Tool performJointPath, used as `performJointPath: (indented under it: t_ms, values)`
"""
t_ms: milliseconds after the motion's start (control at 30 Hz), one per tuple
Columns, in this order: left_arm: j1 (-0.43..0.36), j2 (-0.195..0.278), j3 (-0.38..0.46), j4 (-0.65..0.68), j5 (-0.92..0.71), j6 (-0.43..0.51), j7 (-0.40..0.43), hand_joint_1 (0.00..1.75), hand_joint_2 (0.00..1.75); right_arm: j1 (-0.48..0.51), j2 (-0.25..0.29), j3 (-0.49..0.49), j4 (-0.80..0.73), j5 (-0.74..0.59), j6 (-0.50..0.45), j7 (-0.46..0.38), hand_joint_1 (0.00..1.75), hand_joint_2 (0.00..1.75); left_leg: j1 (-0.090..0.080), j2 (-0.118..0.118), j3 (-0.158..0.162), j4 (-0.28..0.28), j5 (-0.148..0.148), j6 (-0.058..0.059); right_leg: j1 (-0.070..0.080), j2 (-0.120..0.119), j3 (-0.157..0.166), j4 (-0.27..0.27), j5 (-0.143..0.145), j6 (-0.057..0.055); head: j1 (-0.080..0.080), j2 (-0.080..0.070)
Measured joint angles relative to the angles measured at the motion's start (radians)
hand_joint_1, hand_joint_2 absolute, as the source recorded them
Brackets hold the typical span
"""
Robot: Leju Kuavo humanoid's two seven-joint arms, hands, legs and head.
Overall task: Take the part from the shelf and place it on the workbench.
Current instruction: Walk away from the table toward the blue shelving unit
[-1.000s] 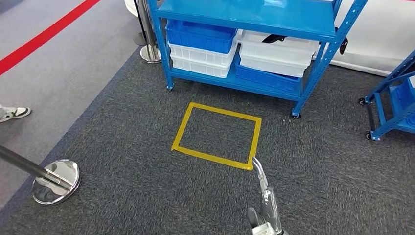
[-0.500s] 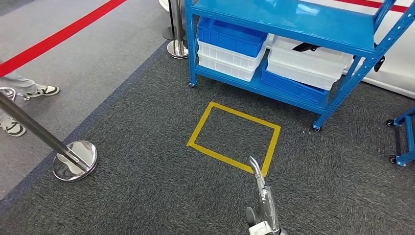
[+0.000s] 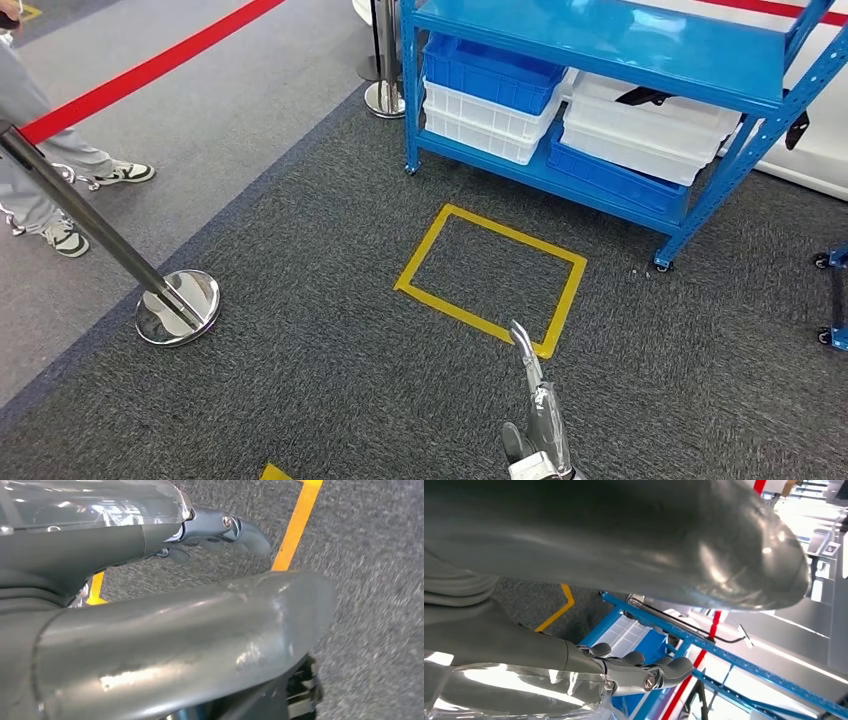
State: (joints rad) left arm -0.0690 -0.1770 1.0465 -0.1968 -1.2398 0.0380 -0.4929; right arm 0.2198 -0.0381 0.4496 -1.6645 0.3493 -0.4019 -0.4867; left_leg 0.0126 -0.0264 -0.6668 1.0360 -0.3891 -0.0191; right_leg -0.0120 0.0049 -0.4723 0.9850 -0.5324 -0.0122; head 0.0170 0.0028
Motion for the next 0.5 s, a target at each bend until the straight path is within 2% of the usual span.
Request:
performJointPath:
  t_ms: [67, 100, 133, 167, 200, 233, 267, 333, 367, 400, 467, 500]
  values:
    - [0.0, 0.0, 0.0, 0.0, 0.0, 0.0, 0.002, 0.0, 0.0, 0.001, 0.0, 0.0, 0.0, -0.001, -0.003, 0.0, 0.0, 0.0, 0.003, 0.011, -0.028, 0.093, -0.096, -0.008, 0.0, -0.01, -0.022, -0.001, 0.02, -0.015, -0.003, 0.0]
    - [0.0, 0.0, 0.0, 0.0, 0.0, 0.0, 0.003, 0.0, 0.0, 0.002, 0.0, -0.001, 0.0, -0.001, -0.003, 0.0, 0.0, 0.0, 0.003, 0.015, -0.042, 0.16, -0.146, -0.012, 0.002, -0.014, -0.035, 0.001, 0.029, -0.018, -0.004, 0.0]
    - [0.0, 0.0, 0.0, 0.0, 0.0, 0.0, 0.005, 0.0, 0.0, 0.002, 0.0, -0.001, 0.0, -0.001, -0.003, 0.0, 0.0, 0.0, 0.004, 0.017, -0.051, 0.222, -0.177, -0.015, 0.004, -0.018, -0.049, 0.004, 0.038, -0.019, -0.004, 0.0]
    - [-0.001, 0.0, 0.0, 0.0, 0.0, 0.0, 0.007, 0.0, 0.0, 0.002, 0.0, -0.001, 0.0, -0.001, -0.002, 0.0, 0.0, 0.0, 0.004, 0.018, -0.048, 0.261, -0.183, -0.016, 0.006, -0.022, -0.065, 0.008, 0.047, -0.019, -0.004, 0.0]
    - [-0.001, 0.0, 0.0, 0.0, 0.0, 0.0, 0.009, 0.0, 0.0, 0.002, 0.0, -0.001, 0.0, -0.002, -0.002, 0.0, 0.0, 0.0, 0.004, 0.018, -0.03, 0.268, -0.169, -0.016, 0.008, -0.025, -0.081, 0.012, 0.055, -0.018, -0.004, 0.0]
    - [-0.001, 0.0, 0.0, 0.0, 0.0, 0.0, 0.01, 0.0, 0.0, 0.002, 0.0, -0.001, 0.0, -0.002, -0.001, 0.001, 0.0, 0.0, 0.004, 0.019, 0.005, 0.24, -0.144, -0.013, 0.01, -0.028, -0.096, 0.018, 0.063, -0.016, -0.004, 0.0]
    - [-0.002, 0.0, 0.001, 0.0, 0.0, 0.0, 0.011, 0.0, 0.0, 0.002, 0.0, -0.001, 0.0, -0.002, -0.001, 0.001, 0.0, 0.0, 0.002, 0.02, 0.058, 0.179, -0.124, -0.007, 0.011, -0.029, -0.11, 0.023, 0.069, -0.015, -0.004, 0.0]
    - [-0.005, 0.0, 0.001, 0.0, 0.0, 0.0, 0.011, 0.0, 0.0, 0.002, 0.001, -0.001, 0.0, -0.003, -0.001, 0.001, 0.0, 0.0, -0.004, 0.024, 0.166, 0.03, -0.13, 0.007, 0.014, -0.031, -0.129, 0.032, 0.079, -0.007, -0.004, 0.0]
    - [-0.006, 0.0, 0.001, 0.0, 0.001, 0.0, 0.011, 0.0, 0.0, 0.002, 0.001, -0.001, 0.0, -0.003, -0.001, 0.0, 0.0, 0.0, -0.008, 0.025, 0.198, -0.022, -0.142, 0.013, 0.015, -0.032, -0.134, 0.034, 0.084, -0.002, -0.004, 0.0]
    - [-0.007, 0.0, 0.002, 0.0, 0.002, 0.0, 0.01, 0.0, 0.0, 0.002, 0.001, -0.002, 0.0, -0.004, -0.001, 0.0, 0.0, 0.0, -0.011, 0.026, 0.21, -0.048, -0.151, 0.019, 0.014, -0.034, -0.136, 0.034, 0.09, 0.005, -0.006, 0.0]
    - [-0.004, 0.0, 0.002, 0.0, -0.002, 0.002, 0.008, 0.0, 0.0, 0.003, 0.002, -0.002, 0.0, -0.004, -0.002, 0.001, 0.0, 0.0, -0.01, 0.026, 0.205, -0.06, -0.14, 0.03, 0.011, -0.034, -0.137, 0.033, 0.099, 0.019, -0.009, 0.0]
    - [-0.003, 0.0, 0.002, 0.0, -0.006, 0.005, 0.007, 0.0, 0.0, 0.003, 0.002, -0.003, 0.0, -0.004, -0.003, 0.001, 0.0, 0.0, -0.01, 0.025, 0.203, -0.063, -0.135, 0.031, 0.011, -0.032, -0.138, 0.027, 0.098, 0.019, -0.007, 0.0]
